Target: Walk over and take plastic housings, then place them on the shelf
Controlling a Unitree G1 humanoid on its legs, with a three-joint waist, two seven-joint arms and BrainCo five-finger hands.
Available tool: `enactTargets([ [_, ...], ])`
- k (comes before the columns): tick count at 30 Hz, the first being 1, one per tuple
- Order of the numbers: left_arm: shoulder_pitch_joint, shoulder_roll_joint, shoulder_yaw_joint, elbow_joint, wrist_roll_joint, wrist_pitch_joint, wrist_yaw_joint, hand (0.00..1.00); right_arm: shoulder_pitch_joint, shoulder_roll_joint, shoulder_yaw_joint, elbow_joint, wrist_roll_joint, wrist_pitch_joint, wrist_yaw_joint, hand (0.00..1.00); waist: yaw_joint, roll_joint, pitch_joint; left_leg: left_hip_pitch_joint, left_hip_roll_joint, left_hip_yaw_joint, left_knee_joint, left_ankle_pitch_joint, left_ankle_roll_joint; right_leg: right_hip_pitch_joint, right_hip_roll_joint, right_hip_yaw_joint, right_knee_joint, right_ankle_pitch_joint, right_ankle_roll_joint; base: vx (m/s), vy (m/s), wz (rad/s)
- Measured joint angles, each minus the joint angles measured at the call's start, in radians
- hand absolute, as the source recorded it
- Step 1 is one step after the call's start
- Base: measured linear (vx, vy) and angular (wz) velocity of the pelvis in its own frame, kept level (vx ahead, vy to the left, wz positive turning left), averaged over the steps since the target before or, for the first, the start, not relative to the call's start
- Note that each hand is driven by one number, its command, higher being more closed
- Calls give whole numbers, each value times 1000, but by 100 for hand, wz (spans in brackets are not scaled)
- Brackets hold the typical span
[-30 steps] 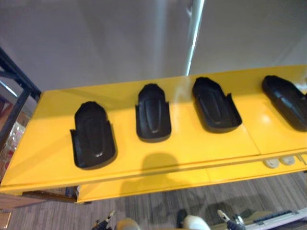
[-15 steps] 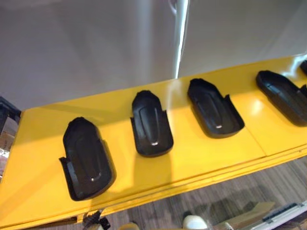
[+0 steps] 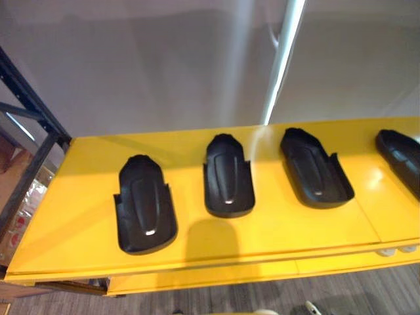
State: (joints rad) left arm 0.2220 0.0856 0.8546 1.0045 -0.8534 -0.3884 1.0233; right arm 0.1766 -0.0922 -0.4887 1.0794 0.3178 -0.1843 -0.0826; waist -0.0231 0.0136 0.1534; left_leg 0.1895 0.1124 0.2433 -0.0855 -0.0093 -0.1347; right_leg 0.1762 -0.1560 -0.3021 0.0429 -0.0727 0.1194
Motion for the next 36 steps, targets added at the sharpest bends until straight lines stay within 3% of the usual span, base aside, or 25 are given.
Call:
enactTargets([
  [1,-8,17,1,-45,16,-71,2,0,-4,-5,2,0,0,24,8,0,6,4,-6,-2,-2,-12,0,1,1,0,-1,-4,-2,0,1,-15,-4,16],
  [3,-31,39,5,-218,123,-170,-2,0,-8,-8,24,-1,3,79,39,0,12,-1,-17,-19,-3,-29,-1,4,4,0,-2,-29,-4,-1,1,-8,-9,30],
  [4,-37,42,4,-281,173,-193,-2,0,-11,-9,30,-1,3,100,49,0,16,-2,-18,-22,-2,-35,-1,5,3,0,-2,-32,-5,-1,1,-13,-3,26],
  [6,-60,67,-23,-570,343,-224,-22,0,-16,-8,62,-1,3,160,92,0,21,-4,-22,-36,-4,-48,-1,9,3,-1,-3,-53,-8,-1,1,13,0,20],
  [8,-76,84,-86,-778,453,-214,-77,0,-13,-8,62,0,3,192,118,0,39,1,-26,-36,-9,-56,-2,10,5,1,-3,-54,-10,-1,1,34,1,11],
  [12,-86,105,-308,-1139,586,-121,-422,0,-4,-8,59,9,2,204,160,0,39,13,-50,-67,-25,-79,-1,13,8,-1,-17,-74,-13,2,3,54,25,20],
  [13,-86,105,-336,-1168,589,-115,-462,0,-4,-8,59,12,2,202,167,0,39,16,-52,-67,-25,-78,0,13,8,-1,-17,-73,-13,3,3,56,30,4],
  [15,-97,105,-411,-1233,584,-95,-581,0,-6,-9,56,19,2,187,183,0,40,19,-60,-61,-23,-69,3,13,8,0,-16,-60,-10,4,1,53,15,-7],
  [21,-127,161,-466,-1299,493,-89,-753,0,-3,-11,17,44,-19,170,214,0,41,18,-66,-45,-10,-21,3,4,7,-12,-4,-14,-6,15,-16,-18,9,-20],
  [24,-156,224,-486,-1367,421,-83,-889,0,11,-11,-1,51,-18,155,212,0,45,10,-70,-31,-11,-1,4,0,13,-17,-6,22,1,19,-15,-48,17,-26],
  [27,-209,287,-486,-1378,386,-28,-1012,0,24,-15,-52,46,-42,114,214,0,38,14,-63,-14,-15,34,38,-29,26,-19,-19,72,23,26,-11,-100,53,-35],
  [30,-235,306,-478,-1371,382,0,-1045,0,46,-10,-71,37,-100,100,215,0,28,20,-52,-15,-21,40,59,-51,30,-24,-33,83,40,16,-22,-96,31,-13],
  [32,-232,306,-450,-1371,384,1,-1048,0,61,-3,-76,36,-142,100,215,0,30,8,-48,-20,-26,43,54,-47,26,-38,-36,85,43,-11,-36,-92,15,-3],
  [36,-233,306,-404,-1386,376,4,-1044,0,64,9,-69,38,-177,101,212,0,37,-6,-57,-44,-26,36,1,-2,17,-69,-22,74,12,0,-6,-19,-21,10],
])
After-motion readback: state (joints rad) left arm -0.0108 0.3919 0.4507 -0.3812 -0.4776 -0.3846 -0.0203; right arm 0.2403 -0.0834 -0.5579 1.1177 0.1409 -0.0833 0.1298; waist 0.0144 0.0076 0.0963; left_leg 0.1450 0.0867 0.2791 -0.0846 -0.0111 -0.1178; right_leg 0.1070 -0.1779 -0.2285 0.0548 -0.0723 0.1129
